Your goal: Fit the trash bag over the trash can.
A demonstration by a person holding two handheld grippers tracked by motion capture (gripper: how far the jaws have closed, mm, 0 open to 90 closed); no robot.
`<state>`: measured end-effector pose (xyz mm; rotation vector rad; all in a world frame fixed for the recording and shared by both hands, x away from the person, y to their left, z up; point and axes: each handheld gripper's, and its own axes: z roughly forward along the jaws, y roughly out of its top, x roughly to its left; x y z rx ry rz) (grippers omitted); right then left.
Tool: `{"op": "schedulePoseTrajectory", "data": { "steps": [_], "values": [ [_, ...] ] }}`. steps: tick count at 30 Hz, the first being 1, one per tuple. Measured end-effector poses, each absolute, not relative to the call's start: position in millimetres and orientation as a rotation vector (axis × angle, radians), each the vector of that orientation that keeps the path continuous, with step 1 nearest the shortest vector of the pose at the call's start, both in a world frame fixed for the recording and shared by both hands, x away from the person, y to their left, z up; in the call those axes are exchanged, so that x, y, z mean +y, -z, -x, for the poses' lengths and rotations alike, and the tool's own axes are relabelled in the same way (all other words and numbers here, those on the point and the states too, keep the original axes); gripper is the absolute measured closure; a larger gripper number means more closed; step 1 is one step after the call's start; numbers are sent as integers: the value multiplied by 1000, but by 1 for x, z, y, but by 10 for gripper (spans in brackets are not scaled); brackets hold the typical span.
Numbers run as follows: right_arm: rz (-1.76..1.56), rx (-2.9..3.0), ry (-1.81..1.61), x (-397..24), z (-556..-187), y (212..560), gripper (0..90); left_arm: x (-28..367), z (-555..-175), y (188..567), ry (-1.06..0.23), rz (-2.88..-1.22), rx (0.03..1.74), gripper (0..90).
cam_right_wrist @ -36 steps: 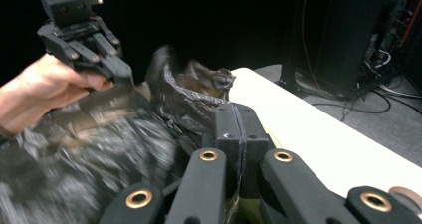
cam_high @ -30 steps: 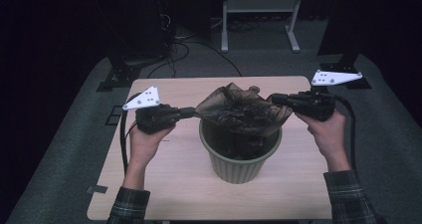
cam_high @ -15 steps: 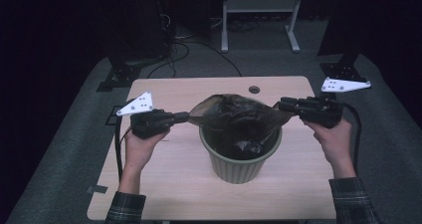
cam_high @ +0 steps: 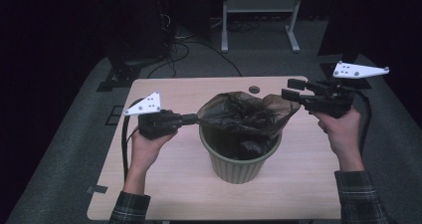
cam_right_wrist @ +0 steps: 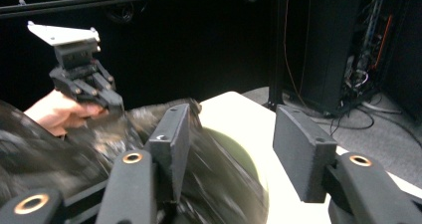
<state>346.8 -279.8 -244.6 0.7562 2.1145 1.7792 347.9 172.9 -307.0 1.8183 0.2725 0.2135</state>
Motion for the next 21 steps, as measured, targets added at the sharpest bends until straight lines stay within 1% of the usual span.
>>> {"op": "schedulePoseTrajectory", "data": {
  "steps": [5,7,14,15,16,17,18,19,20,21],
  "values": [
    [-702,2122,-1761,-275,-343,227,466,163,-348,308,-205,-1837,247,897],
    [-701,2146,-1735,-271,-347,227,466,162,-347,308,-200,-1834,237,897],
    [-708,2290,-1604,-244,-372,244,430,162,-345,306,-198,-1827,225,897],
    [-707,2302,-1594,-242,-374,246,437,163,-344,306,-196,-1826,223,896],
    [-715,2319,-1583,-239,-377,250,467,163,-343,307,-196,-1829,223,896],
    [-722,2331,-1569,-237,-380,254,519,164,-343,307,-195,-1830,224,896],
    [-724,2348,-1555,-235,-382,257,584,165,-342,308,-194,-1829,222,896],
    [-722,2361,-1535,-232,-384,262,699,166,-341,309,-195,-1827,226,886],
    [-719,2369,-1535,-232,-384,265,777,168,-340,309,-200,-1831,226,872],
    [-717,2384,-1545,-231,-386,268,827,169,-340,310,-198,-1832,226,858]
  ]
}}
